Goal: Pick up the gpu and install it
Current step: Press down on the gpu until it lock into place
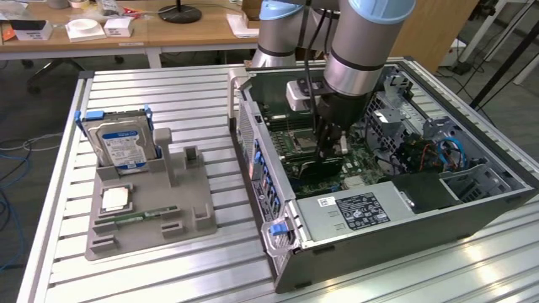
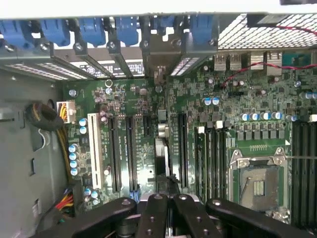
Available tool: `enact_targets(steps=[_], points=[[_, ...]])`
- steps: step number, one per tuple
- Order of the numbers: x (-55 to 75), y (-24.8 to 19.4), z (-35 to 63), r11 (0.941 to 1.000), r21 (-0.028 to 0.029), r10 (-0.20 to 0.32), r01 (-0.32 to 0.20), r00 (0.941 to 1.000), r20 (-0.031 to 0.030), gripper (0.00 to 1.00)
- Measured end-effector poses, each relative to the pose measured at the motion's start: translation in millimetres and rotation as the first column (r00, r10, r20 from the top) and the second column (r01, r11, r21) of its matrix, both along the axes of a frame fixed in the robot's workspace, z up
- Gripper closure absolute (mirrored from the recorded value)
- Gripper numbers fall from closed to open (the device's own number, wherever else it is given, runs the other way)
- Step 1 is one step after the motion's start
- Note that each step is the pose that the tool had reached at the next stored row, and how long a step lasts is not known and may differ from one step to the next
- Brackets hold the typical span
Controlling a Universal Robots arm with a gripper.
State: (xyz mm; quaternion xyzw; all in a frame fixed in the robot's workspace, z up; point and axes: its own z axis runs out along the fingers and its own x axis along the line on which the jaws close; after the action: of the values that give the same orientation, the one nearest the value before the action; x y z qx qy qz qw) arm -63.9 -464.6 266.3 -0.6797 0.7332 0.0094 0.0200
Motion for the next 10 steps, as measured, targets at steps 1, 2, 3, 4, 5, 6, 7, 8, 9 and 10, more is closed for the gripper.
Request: enact_targets(steps=[1, 2, 3, 4, 5, 6, 7, 8, 9, 10], points=[[0.0, 0.0, -1.7, 1.0000, -0.0002, 0.000, 0.000, 1.0000, -0.0001, 0.89], [0.0, 0.0, -3.5, 1.0000, -0.0002, 0.000, 0.000, 1.0000, -0.0001, 0.89], [-0.1, -0.1, -5.0, 1.0000, -0.0012, 0.000, 0.000, 1.0000, -0.0003, 0.89], [-0.1, -0.3, -6.0, 1.0000, -0.0026, 0.000, 0.000, 1.0000, -0.0008, 0.89], [-0.1, -0.2, -6.1, 1.0000, -0.0020, 0.000, 0.000, 1.0000, -0.0008, 0.89], [-0.1, -0.1, -6.1, 1.0000, -0.0009, 0.000, 0.000, 1.0000, -0.0006, 0.89], [-0.1, 0.1, -5.0, 1.0000, 0.0014, 0.000, 0.000, 1.0000, 0.0002, 0.89], [-0.1, 0.2, -3.5, 1.0000, 0.0023, 0.000, 0.000, 1.0000, 0.0008, 0.89], [-0.2, 0.1, -0.7, 1.0000, 0.0010, 0.000, 0.000, 1.0000, 0.0003, 0.89], [-0.5, -0.1, 2.7, 1.0000, 0.0000, 0.000, 0.000, 1.0000, -0.0001, 0.89]])
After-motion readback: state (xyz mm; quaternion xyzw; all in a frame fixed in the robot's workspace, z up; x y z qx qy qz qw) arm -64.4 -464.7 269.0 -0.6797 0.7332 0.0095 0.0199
